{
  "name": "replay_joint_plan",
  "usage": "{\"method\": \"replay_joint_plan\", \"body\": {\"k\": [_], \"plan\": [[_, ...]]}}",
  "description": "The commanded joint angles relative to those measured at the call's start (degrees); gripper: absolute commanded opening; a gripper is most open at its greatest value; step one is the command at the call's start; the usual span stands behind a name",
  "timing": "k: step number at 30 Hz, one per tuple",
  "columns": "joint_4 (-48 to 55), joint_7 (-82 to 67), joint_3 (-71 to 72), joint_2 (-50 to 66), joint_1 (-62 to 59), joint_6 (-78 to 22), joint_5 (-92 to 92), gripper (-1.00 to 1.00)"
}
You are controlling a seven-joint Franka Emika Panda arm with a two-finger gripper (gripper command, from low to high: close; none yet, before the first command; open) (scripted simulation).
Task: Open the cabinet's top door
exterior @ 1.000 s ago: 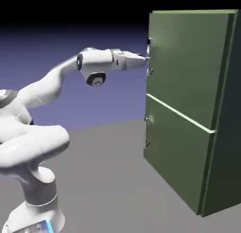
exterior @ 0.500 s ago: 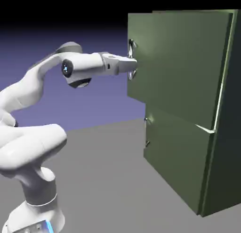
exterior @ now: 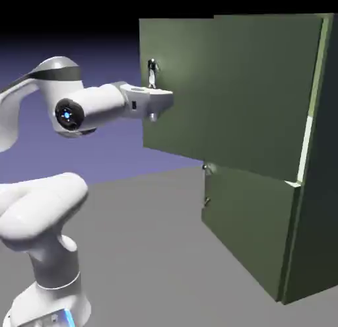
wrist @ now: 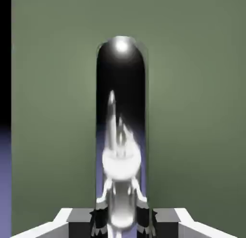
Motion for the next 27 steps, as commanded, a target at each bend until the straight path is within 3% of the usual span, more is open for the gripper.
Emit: {"method": "replay_joint_plan", "body": {"k": [1,15,27], "plan": [[-0.24,-0.61,-2.08,0.38,-0.03,-1.15,-1.72,-1.0],[3.04,-10.76,-31.16,13.52,0.21,-18.02,-27.3,-1.0],[19.8,-21.53,-56.08,36.36,12.46,-35.51,-49.53,-1.0]]}}
